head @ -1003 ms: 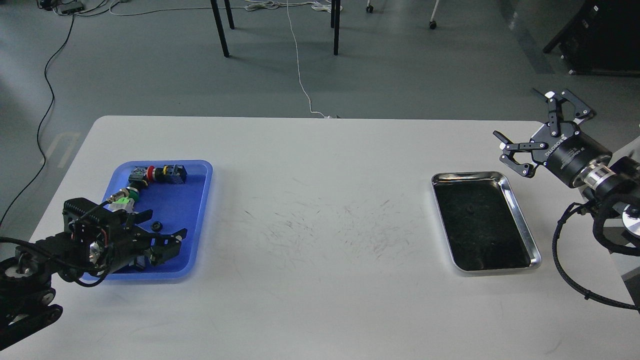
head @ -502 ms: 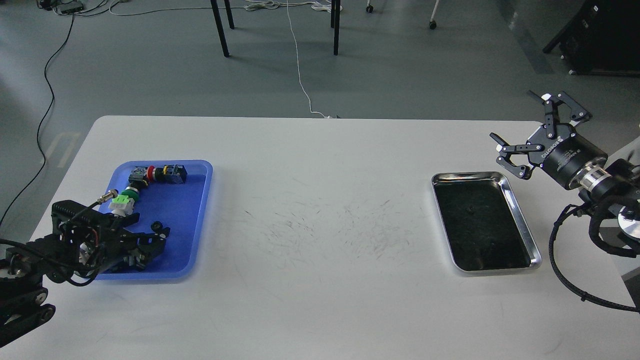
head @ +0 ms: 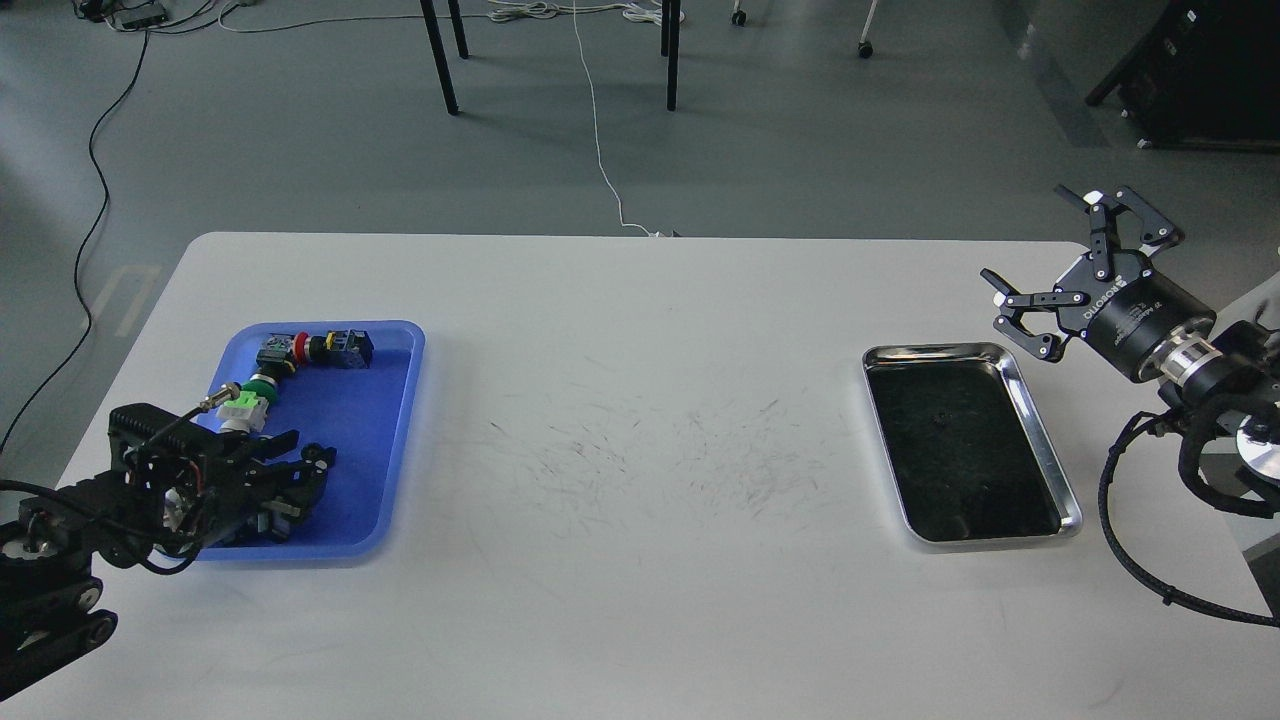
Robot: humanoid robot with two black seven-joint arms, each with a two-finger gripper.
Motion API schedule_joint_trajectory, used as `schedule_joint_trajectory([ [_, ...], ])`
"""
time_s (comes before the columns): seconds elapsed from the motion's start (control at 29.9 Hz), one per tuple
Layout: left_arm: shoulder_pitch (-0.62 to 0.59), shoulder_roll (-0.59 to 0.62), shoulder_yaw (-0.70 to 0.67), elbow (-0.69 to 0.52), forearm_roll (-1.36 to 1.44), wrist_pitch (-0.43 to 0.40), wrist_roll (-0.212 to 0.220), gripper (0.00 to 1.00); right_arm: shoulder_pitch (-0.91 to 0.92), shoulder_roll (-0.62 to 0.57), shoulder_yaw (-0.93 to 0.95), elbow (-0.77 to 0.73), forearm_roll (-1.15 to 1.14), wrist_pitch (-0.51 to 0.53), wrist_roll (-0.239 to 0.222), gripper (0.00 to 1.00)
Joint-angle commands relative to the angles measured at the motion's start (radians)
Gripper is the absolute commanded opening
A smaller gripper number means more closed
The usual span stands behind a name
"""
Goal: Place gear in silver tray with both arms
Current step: 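Lift the second gear out of the blue tray with the left gripper, then carry the gear to the table middle and open the left gripper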
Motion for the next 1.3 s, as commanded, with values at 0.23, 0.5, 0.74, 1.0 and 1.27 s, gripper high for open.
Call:
schedule_joint_trajectory([
  [0.23, -0.015, 0.014, -0.016, -0.037, -0.023, -0.010, -0.004, 0.08, 0.000, 0.000, 0.009, 0.003, 0.001, 0.000, -0.001, 0.98],
  [0.5, -0.190, 0.173, -0.031, -0.314, -0.133, -0.046, 0.014, 0.08, 0.004, 0.001, 0.011, 0.004, 0.001, 0.000, -0.001, 0.98],
  [0.74, -0.305, -0.001, -0.036, -0.422, -0.146, -0.083, 0.146, 0.08, -0.011, -0.002, 0.075, -0.006, 0.024, 0.000, -0.001, 0.98],
  [1.0, -0.301, -0.359, -0.025, -0.290, -0.039, -0.137, 0.215, 0.08, -0.149, 0.001, 0.161, -0.075, 0.242, 0.000, 0.002, 0.98],
  [1.27, -0.290, -0.624, 0.063, -0.124, 0.039, -0.143, 0.217, 0.08, -0.204, 0.026, 0.158, -0.086, 0.253, 0.000, 0.000, 0.98],
])
